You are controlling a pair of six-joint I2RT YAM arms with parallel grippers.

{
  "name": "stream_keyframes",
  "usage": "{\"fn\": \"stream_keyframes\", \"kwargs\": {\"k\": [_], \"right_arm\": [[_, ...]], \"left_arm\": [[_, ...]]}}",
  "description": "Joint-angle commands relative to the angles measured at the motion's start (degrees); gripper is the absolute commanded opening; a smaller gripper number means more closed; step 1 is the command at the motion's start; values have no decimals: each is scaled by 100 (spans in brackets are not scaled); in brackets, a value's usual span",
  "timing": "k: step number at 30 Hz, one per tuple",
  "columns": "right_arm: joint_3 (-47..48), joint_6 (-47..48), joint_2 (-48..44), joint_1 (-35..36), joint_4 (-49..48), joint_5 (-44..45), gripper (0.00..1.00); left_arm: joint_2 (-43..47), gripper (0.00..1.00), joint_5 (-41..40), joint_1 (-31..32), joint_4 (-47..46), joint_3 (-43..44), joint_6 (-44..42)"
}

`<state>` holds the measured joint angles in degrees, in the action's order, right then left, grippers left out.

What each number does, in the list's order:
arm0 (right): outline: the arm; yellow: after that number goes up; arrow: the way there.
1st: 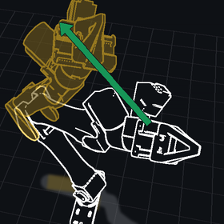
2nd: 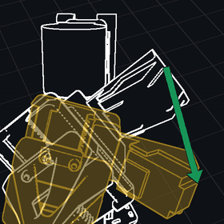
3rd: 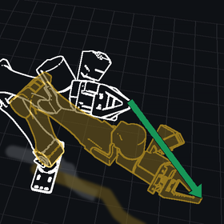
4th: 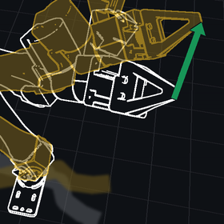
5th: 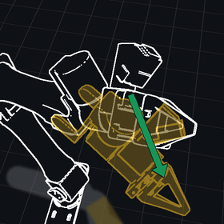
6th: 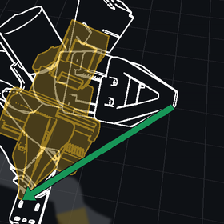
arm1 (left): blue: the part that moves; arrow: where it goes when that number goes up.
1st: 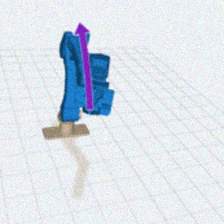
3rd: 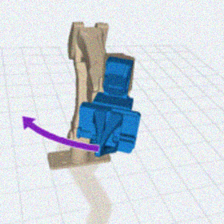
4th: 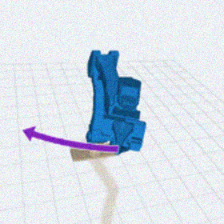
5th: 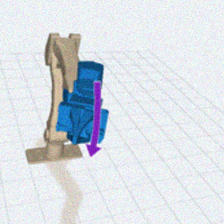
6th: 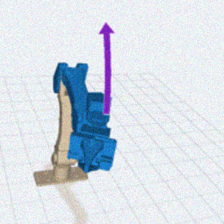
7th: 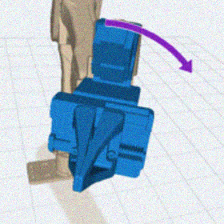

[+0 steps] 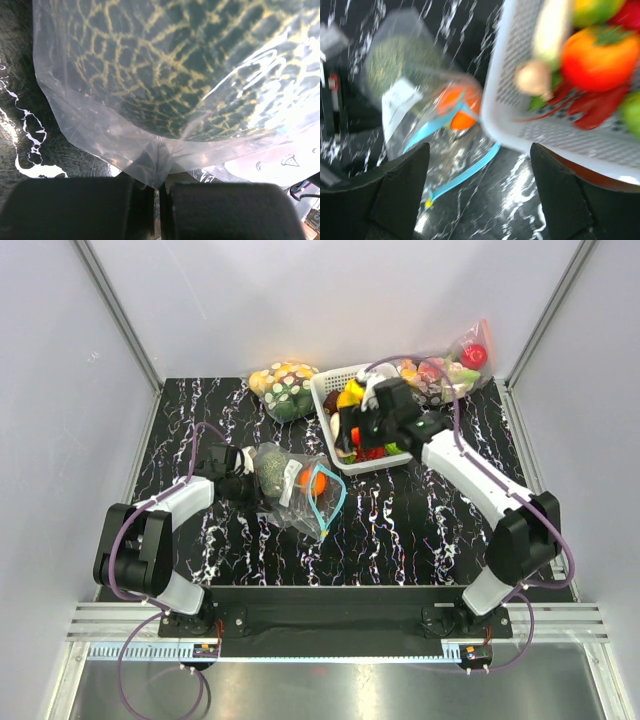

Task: Open the zip-top bag and remove the fake food

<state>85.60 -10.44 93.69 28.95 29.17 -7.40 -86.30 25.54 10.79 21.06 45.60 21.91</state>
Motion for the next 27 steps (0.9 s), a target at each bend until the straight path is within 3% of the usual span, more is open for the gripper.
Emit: {"fn": "stream_keyframes", "kwargs": {"k": [1, 6, 14, 27], "right_arm": [[-386, -282, 35, 251, -166, -200, 86], [-816, -468, 193, 603, -376, -306, 75], [-1098, -652, 624, 805, -895, -570, 75], [-1107, -1874, 1397, 814, -2187, -868, 77]], "left_arm": [[175, 0, 188, -33, -190, 28, 6], [219, 0, 215, -33, -208, 19, 24], [245, 0, 241, -33, -216, 27, 15], [289, 0, 399, -33, -313, -60, 41]]}}
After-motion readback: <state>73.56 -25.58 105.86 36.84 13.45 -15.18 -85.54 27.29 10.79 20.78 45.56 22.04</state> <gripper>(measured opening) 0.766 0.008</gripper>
